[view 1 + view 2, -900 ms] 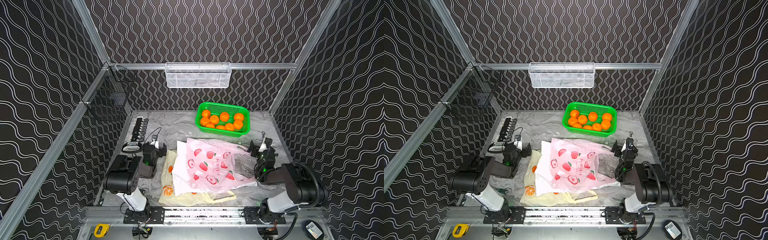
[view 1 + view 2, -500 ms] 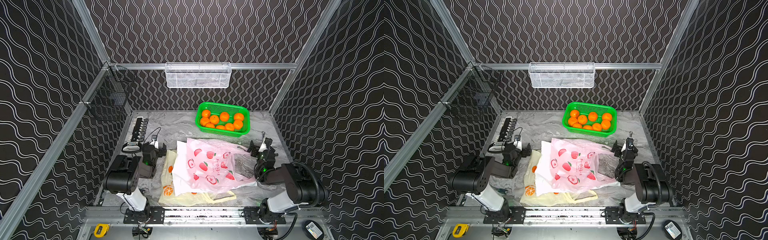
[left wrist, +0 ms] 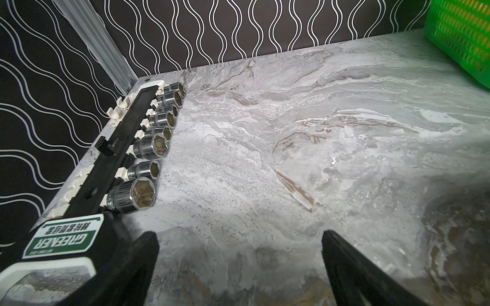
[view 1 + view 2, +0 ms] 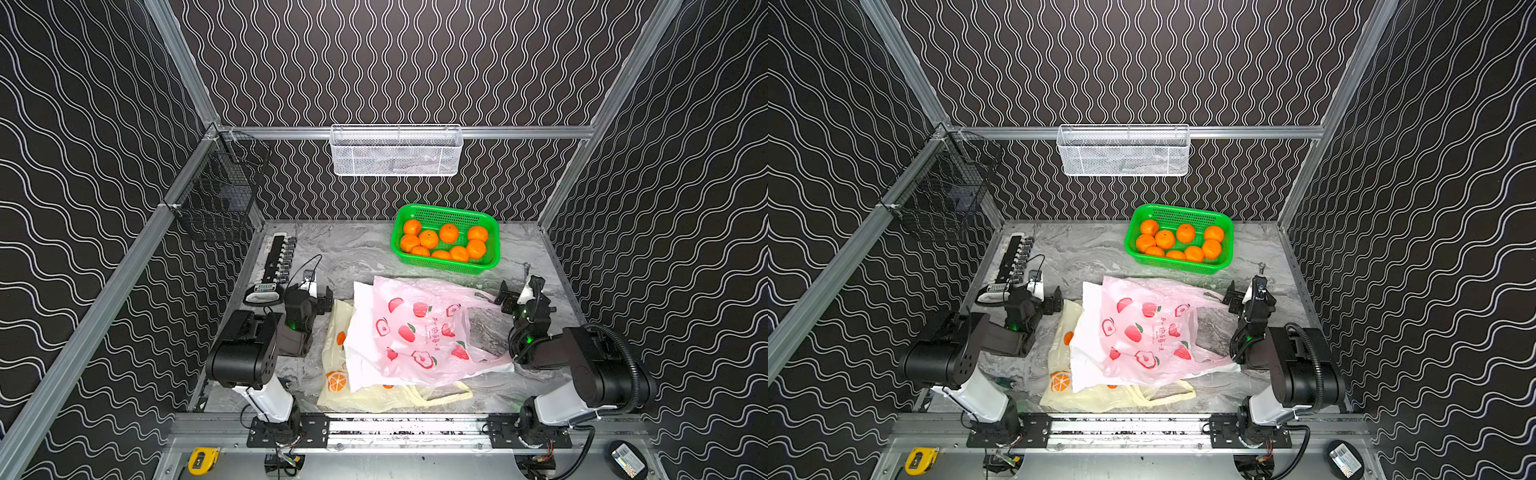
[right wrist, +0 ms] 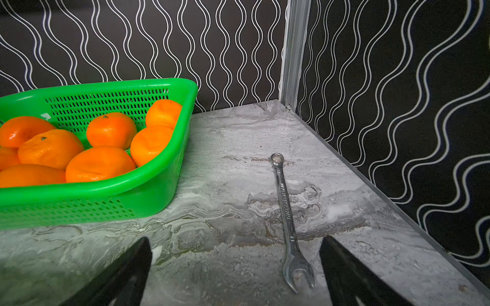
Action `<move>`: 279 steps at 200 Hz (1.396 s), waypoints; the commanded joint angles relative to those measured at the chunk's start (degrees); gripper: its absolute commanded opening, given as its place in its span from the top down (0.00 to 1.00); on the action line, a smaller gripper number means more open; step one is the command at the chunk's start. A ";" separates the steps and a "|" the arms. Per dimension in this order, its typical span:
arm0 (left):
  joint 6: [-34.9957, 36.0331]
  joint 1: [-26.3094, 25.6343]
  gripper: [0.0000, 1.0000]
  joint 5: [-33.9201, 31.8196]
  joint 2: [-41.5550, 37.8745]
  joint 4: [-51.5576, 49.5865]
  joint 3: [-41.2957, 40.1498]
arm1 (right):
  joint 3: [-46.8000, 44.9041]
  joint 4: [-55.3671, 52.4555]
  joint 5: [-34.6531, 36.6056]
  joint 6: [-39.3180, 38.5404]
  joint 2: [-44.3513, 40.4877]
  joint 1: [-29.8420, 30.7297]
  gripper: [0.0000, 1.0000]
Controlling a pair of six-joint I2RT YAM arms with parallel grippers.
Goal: Place the oranges into plastic bags & tie knots
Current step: Move the plastic bag to the center of the board.
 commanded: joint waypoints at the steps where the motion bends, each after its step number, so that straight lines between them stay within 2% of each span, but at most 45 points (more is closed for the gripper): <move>1: -0.19 -0.33 0.01 -1.22 -0.14 1.47 -0.38 | -0.16 1.82 0.21 -0.05 -0.23 0.03 0.00; 23: 1.20 -3.27 0.01 -7.15 -3.92 1.67 -1.62 | -2.58 5.70 0.40 -0.50 -1.57 0.20 0.00; 37: 1.79 -5.82 0.01 -13.89 -8.58 -4.28 0.12 | -3.94 6.27 1.37 -1.19 -4.19 0.79 0.00; 67: -0.23 -9.31 0.01 -24.22 -16.74 -32.77 12.27 | -0.39 -8.87 6.86 -0.13 -14.90 2.07 0.00; 86: -7.31 -9.43 0.01 -27.19 -18.17 -48.55 20.96 | 5.57 -22.05 10.84 6.59 -19.32 2.03 0.00; 98: -16.46 -9.46 0.01 -29.01 -17.93 -61.96 28.04 | 10.14 -31.91 10.47 10.64 -20.45 2.03 0.00; 106: -20.74 -9.46 0.01 -27.13 -17.64 -68.64 32.05 | 12.98 -37.68 8.65 12.86 -20.80 2.01 0.00; 123: -24.84 -9.42 0.01 -21.44 -16.96 -80.08 38.39 | 18.84 -49.06 3.27 18.45 -20.88 2.07 0.00; 137: -26.78 -9.46 0.01 -16.60 -17.17 -86.77 41.73 | 25.41 -62.43 0.13 25.43 -20.00 1.93 0.00; 145: -27.14 -9.46 0.01 -12.78 -18.38 -88.17 42.03 | 28.49 -67.63 -5.12 25.83 -19.10 1.81 0.00; 166: -28.18 -11.49 0.01 -4.88 -23.39 -89.72 40.88 | 31.66 -72.89 -16.65 26.39 -18.05 1.77 0.00; 178: -28.69 -14.61 0.01 -1.95 -25.74 -91.35 40.77 | 33.10 -75.62 -22.96 25.89 -17.51 1.76 0.00; 203: -31.63 -22.87 0.03 4.40 -30.03 -92.95 38.72 | 37.16 -84.87 -31.67 23.48 -16.88 2.29 0.02; 219: -33.83 -28.05 0.05 5.78 -31.59 -92.46 36.86 | 38.60 -88.35 -32.88 23.54 -16.86 3.53 0.10; 242: -35.42 -33.07 0.09 6.86 -30.32 -90.88 35.74 | 41.16 -91.38 -35.14 24.33 -15.52 5.12 0.12; 279: -37.08 -39.11 0.17 7.14 -26.38 -89.69 34.32 | 48.53 -101.75 -24.21 22.63 -12.68 14.03 0.16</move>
